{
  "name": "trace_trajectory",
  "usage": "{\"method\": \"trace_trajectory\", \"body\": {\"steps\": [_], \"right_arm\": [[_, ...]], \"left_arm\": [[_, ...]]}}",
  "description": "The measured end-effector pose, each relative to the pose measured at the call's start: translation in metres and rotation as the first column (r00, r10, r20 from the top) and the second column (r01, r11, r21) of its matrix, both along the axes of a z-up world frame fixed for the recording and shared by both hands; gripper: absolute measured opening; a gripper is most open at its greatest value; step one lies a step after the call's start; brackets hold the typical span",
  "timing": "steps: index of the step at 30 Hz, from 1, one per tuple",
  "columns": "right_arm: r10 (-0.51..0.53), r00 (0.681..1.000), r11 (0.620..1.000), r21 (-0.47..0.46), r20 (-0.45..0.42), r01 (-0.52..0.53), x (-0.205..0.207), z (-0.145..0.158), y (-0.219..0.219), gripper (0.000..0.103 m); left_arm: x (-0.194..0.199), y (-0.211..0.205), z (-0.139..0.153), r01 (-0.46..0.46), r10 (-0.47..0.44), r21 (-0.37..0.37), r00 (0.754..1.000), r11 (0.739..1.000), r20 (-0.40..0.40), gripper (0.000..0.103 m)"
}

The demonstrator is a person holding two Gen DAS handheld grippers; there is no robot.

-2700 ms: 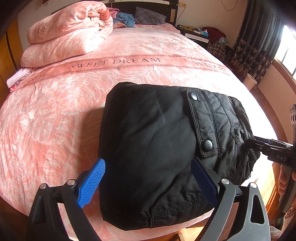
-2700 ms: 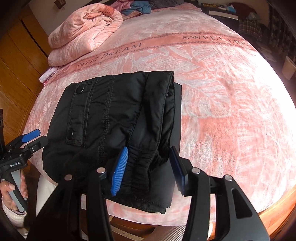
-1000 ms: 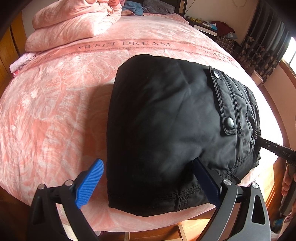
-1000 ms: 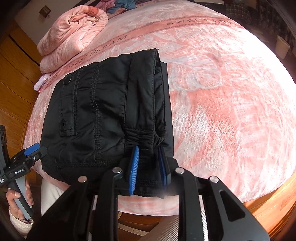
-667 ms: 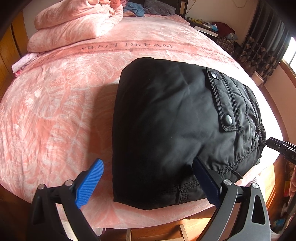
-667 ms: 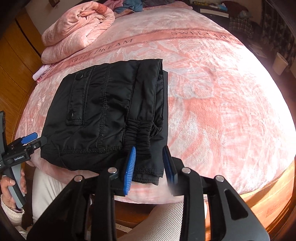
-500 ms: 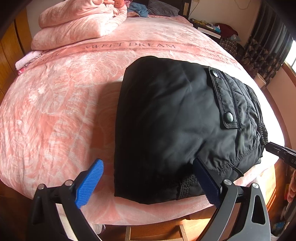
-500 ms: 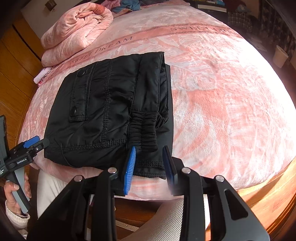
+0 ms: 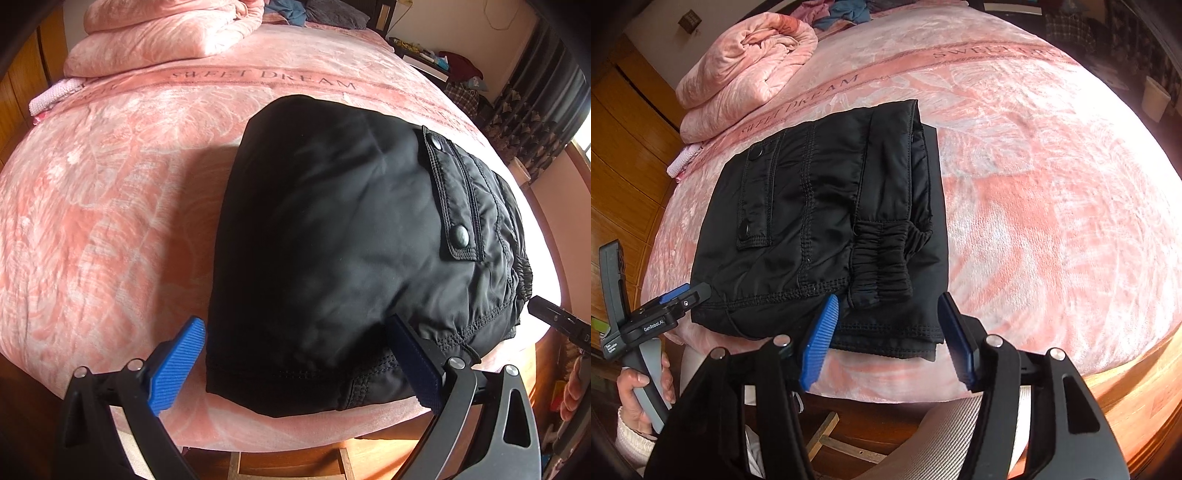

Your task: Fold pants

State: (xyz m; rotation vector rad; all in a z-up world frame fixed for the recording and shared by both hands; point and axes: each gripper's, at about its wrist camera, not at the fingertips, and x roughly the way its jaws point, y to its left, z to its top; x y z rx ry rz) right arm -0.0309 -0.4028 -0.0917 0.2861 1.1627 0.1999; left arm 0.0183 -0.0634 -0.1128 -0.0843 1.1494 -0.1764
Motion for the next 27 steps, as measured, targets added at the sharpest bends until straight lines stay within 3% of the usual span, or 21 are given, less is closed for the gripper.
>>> {"method": "trace_trajectory", "body": {"steps": [3, 6, 12, 15, 19, 27], "right_arm": [[0.016, 0.999, 0.999, 0.049, -0.028, -0.015, 0.008, -0.013, 0.006, 0.058], [0.007, 1.0, 0.998, 0.07, -0.02, -0.006, 0.012, -0.017, 0.007, 0.044], [-0.025, 0.999, 0.994, 0.111, 0.032, 0.021, 0.003, 0.0, -0.007, 0.029], [-0.038, 0.999, 0.996, 0.076, 0.039, 0.035, 0.003, 0.004, -0.012, 0.028], [-0.014, 1.0, 0.999, 0.036, -0.013, 0.015, 0.008, -0.017, -0.004, 0.03], [-0.005, 1.0, 1.0, 0.031, 0.0, 0.005, 0.005, -0.002, -0.003, 0.035]], "left_arm": [[0.0, 0.001, -0.001, -0.002, 0.002, -0.009, 1.0, 1.0, -0.004, 0.099], [0.0, 0.003, -0.002, 0.0, 0.0, -0.012, 1.0, 1.0, -0.006, 0.099], [-0.001, 0.006, 0.003, 0.009, -0.009, -0.008, 1.0, 1.0, -0.013, 0.099], [-0.002, 0.007, 0.01, 0.014, -0.014, -0.003, 1.0, 1.0, 0.005, 0.099], [0.002, 0.008, 0.002, 0.022, -0.023, -0.022, 0.999, 1.0, -0.031, 0.099], [0.014, 0.03, 0.008, 0.015, -0.025, -0.127, 0.996, 0.992, -0.08, 0.099]]}}
